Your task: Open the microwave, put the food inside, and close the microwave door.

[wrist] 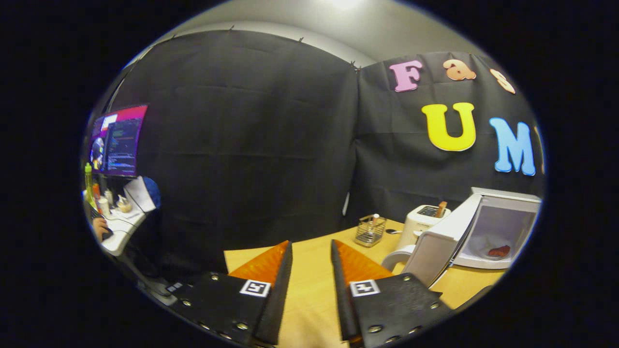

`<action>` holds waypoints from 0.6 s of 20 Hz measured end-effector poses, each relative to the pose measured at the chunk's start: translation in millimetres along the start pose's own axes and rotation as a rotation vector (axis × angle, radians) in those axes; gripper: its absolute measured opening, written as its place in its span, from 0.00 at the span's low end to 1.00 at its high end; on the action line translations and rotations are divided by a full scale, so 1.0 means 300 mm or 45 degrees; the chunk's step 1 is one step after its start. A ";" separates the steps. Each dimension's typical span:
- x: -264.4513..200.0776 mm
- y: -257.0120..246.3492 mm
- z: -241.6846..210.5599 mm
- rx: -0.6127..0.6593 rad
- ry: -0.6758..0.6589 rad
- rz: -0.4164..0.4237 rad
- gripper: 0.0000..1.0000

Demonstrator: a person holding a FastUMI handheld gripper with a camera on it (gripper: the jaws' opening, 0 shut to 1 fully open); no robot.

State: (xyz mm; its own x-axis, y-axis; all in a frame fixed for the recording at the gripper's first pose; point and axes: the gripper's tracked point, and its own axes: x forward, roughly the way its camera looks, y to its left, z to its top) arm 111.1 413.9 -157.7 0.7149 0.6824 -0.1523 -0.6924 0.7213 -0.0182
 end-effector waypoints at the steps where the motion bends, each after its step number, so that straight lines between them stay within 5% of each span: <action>1: 0.018 -0.041 -0.020 -0.002 0.019 -0.068 0.33; 2: 0.032 -0.059 -0.047 0.019 0.044 -0.089 0.20; 3: 0.049 -0.062 -0.070 0.046 0.074 -0.108 0.21; 5: 0.060 -0.098 -0.096 0.129 0.085 -0.120 0.05; 12: -0.085 -0.160 -0.117 0.181 0.089 -0.143 0.01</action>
State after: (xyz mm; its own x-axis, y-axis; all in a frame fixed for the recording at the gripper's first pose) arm 122.6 357.7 -187.5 0.7753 0.5901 -0.2252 -0.5841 0.8055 0.0997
